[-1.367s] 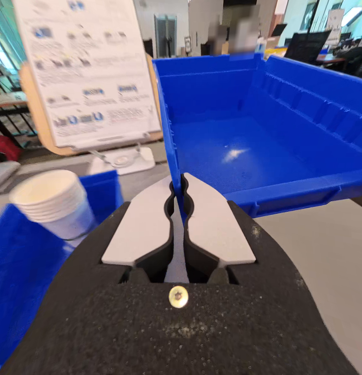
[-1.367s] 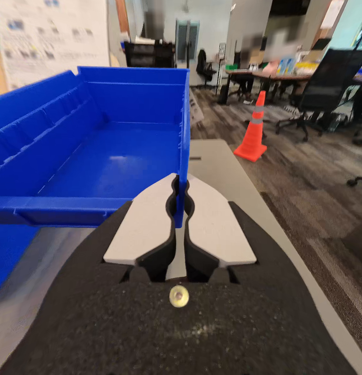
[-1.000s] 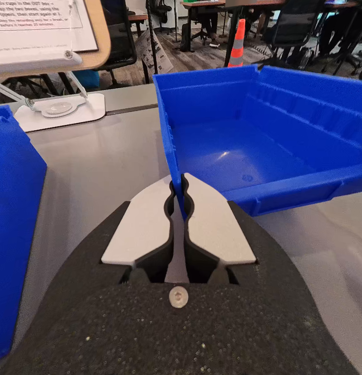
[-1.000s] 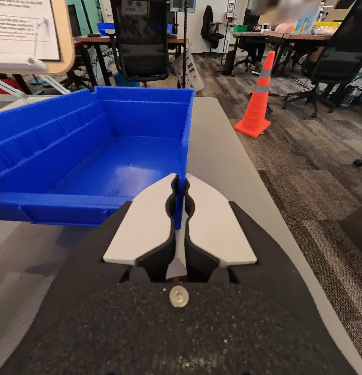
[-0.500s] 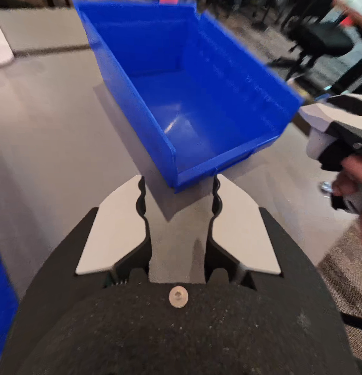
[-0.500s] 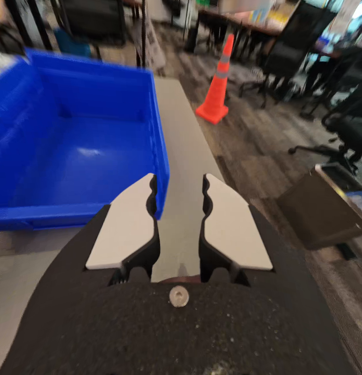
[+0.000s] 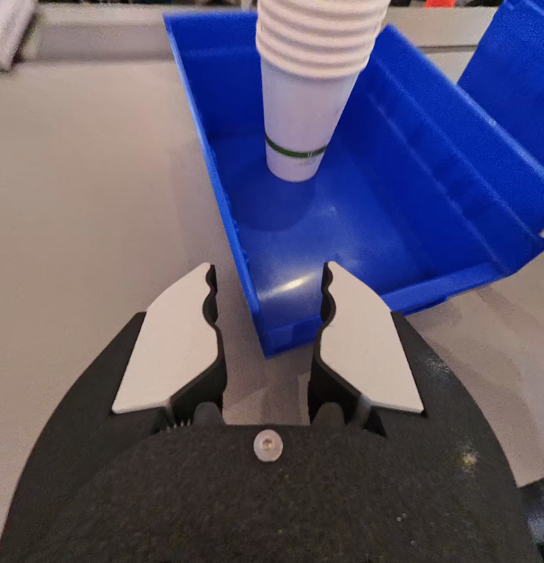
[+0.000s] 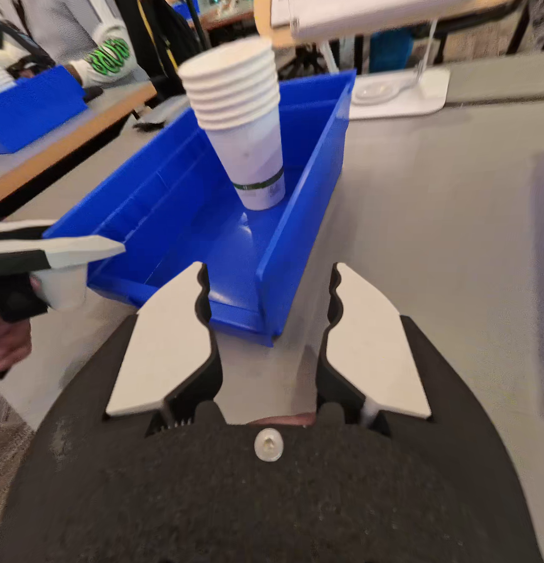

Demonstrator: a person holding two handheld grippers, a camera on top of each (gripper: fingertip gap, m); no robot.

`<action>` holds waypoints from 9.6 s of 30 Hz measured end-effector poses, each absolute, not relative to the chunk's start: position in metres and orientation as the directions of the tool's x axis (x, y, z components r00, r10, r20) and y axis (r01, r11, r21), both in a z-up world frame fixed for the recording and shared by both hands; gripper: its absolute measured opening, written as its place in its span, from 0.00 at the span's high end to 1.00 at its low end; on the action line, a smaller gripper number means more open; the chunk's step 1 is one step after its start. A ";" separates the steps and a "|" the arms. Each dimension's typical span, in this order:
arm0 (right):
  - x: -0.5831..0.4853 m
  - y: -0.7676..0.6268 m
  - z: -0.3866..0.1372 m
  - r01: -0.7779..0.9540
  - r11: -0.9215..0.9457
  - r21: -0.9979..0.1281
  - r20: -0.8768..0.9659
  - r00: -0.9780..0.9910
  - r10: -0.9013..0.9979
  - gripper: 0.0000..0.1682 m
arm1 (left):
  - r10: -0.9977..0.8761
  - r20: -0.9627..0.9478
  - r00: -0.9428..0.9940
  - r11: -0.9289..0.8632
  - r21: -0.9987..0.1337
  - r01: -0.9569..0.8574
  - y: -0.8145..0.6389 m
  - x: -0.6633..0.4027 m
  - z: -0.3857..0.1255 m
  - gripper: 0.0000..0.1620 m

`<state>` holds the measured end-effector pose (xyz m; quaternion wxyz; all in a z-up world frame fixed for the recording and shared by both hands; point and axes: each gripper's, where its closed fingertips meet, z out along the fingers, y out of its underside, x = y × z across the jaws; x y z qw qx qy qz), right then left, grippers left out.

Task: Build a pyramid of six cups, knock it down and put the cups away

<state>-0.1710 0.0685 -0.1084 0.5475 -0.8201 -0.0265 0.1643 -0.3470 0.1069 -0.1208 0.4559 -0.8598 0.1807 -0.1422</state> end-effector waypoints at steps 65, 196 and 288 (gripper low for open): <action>0.071 -0.015 -0.112 0.035 -0.348 -0.937 0.096 0.982 -0.161 0.60 | -0.296 0.051 0.954 -0.350 -0.935 -0.058 0.108 -0.473 -0.112 0.63; -0.184 0.168 0.003 -0.151 -0.460 -0.875 -0.472 0.480 0.740 0.54 | -0.982 -0.088 0.164 -0.032 -0.788 -0.615 0.137 -0.293 0.047 0.52; -0.103 0.039 -0.111 -0.018 -0.385 -0.923 -0.230 0.829 0.511 0.56 | -0.884 -0.168 0.435 -0.358 -0.355 -0.864 0.319 -0.460 -0.045 0.78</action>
